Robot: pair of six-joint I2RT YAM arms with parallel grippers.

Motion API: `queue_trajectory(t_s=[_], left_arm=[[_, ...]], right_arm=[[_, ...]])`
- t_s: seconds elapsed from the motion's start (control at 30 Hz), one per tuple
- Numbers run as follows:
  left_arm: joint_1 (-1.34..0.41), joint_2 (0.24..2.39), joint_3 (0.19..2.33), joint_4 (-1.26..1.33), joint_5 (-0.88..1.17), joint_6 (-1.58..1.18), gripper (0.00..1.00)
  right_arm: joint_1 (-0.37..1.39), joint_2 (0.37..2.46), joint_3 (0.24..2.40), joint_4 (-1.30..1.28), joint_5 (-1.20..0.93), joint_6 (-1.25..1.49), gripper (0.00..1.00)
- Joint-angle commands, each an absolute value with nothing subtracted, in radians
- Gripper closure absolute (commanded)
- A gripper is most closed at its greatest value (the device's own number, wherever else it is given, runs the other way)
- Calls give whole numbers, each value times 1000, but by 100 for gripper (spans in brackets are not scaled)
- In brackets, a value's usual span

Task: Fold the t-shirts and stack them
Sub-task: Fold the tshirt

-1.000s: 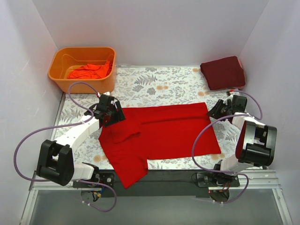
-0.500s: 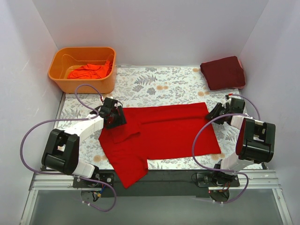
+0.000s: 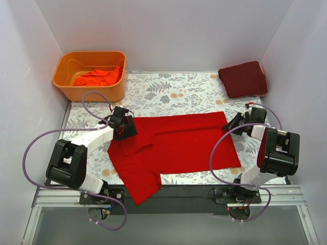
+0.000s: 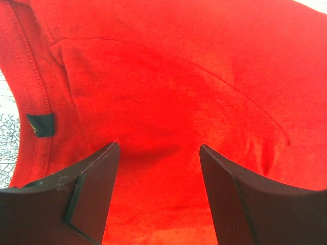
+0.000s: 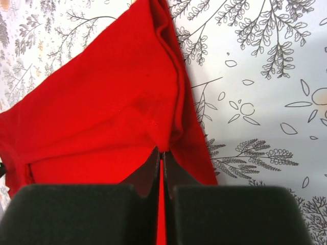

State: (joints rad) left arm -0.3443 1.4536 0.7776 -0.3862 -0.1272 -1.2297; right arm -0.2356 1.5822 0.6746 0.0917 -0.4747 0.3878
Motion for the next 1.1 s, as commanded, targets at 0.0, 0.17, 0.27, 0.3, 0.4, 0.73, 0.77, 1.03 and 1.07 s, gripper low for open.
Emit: queue_trajectory(t_s=[0.0, 0.17, 0.27, 0.3, 0.4, 0.73, 0.77, 1.03, 1.07], left_arm=[[-348, 1465, 782, -394, -175, -1232, 37], [-348, 1470, 787, -414, -207, -1236, 37], [-348, 1471, 790, -425, -236, -1239, 37], [-348, 1473, 790, -428, -242, -1241, 37], [-348, 1491, 798, -440, -253, -1243, 37], [-348, 1511, 811, -474, -313, -1255, 37], [-347, 1512, 813, -477, -319, -1258, 37], [-348, 1474, 815, -471, -325, -1279, 37], [-348, 1468, 813, -468, -325, -1279, 37]], right_arm=[[-238, 1520, 701, 91, -499, 405, 99], [-239, 1479, 709, 11, -450, 391, 99], [-255, 1454, 710, -41, -407, 377, 99], [-256, 1453, 713, -66, -396, 374, 99], [-259, 1477, 755, -118, -371, 353, 99], [-259, 1532, 867, -224, -362, 334, 86], [-259, 1535, 865, -247, -336, 328, 83], [-135, 1418, 845, -236, -178, 192, 68], [-62, 1390, 853, -220, -160, 166, 68]])
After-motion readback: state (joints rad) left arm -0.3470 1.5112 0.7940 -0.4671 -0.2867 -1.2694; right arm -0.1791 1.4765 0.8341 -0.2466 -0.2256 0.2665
